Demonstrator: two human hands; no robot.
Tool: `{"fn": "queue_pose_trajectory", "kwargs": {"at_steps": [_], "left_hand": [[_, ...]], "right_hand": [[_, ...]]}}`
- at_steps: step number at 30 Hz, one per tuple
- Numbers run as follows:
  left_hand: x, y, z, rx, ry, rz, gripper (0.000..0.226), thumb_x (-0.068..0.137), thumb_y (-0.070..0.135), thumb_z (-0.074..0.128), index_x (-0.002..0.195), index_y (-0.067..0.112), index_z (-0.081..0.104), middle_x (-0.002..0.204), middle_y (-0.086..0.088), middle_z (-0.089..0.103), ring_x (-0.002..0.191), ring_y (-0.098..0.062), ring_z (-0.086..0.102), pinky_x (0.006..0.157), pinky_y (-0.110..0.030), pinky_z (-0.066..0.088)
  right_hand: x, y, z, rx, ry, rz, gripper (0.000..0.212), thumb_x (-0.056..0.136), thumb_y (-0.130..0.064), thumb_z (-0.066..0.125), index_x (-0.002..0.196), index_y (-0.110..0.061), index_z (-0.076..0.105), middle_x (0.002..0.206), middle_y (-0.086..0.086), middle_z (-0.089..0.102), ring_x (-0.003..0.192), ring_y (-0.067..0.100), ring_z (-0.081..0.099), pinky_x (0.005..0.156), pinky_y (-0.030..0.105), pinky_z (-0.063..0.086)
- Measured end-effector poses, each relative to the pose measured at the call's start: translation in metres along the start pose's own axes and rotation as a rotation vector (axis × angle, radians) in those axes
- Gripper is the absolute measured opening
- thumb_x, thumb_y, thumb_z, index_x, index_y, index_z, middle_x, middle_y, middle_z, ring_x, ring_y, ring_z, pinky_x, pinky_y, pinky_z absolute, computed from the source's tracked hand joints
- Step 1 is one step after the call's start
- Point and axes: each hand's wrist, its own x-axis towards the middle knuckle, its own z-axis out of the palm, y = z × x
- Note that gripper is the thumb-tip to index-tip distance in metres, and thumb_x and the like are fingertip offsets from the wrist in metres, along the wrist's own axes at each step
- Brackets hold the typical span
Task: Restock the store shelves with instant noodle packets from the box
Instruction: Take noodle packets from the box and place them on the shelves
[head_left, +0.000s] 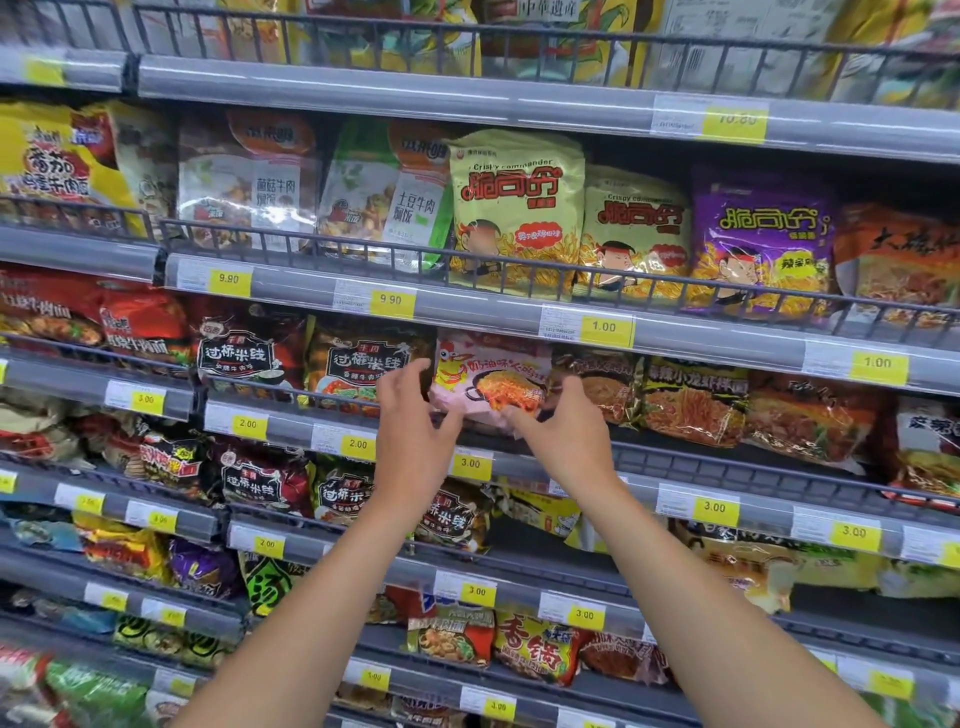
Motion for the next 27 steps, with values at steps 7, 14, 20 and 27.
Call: {"fn": "queue_pose_trajectory", "kwargs": {"at_steps": [7,14,20,27], "left_hand": [[-0.011,-0.014,0.009,0.540,-0.087,0.446,0.040,0.092,0.020,0.056,0.131,0.028,0.059,0.131,0.009,0.055,0.123,-0.017,0.046,0.096,-0.037,0.044],[-0.007,-0.016,0.007,0.588,-0.142,0.432,0.054,0.085,0.013,0.055,0.138,0.023,0.054,0.135,0.007,0.053,0.128,-0.017,0.043,0.103,-0.035,0.041],[-0.001,-0.017,0.008,0.626,-0.172,0.427,0.053,0.085,0.016,0.057,0.137,0.025,0.054,0.136,0.008,0.053,0.127,-0.017,0.044,0.102,-0.039,0.042],[0.001,-0.024,0.011,0.620,-0.199,0.417,0.052,0.086,0.016,0.052,0.137,0.026,0.053,0.137,0.009,0.052,0.126,-0.017,0.044,0.101,-0.038,0.043]], "right_hand": [[0.007,0.003,0.018,-0.228,0.208,-0.320,0.043,0.086,-0.048,0.070,0.116,-0.022,0.056,0.102,0.000,0.053,0.095,0.023,0.055,0.075,0.036,0.050],[0.012,0.010,0.024,-0.350,0.202,-0.554,0.022,0.091,-0.031,0.067,0.112,-0.029,0.066,0.102,-0.006,0.057,0.092,0.021,0.054,0.063,0.034,0.051],[0.013,0.011,0.025,-0.436,0.222,-0.583,0.018,0.095,-0.034,0.059,0.111,-0.032,0.065,0.101,-0.006,0.057,0.085,0.020,0.059,0.054,0.030,0.050],[0.009,0.013,0.020,-0.484,0.152,-0.597,0.025,0.095,-0.035,0.053,0.117,-0.033,0.065,0.107,-0.009,0.056,0.083,0.015,0.060,0.052,0.026,0.045]]}}
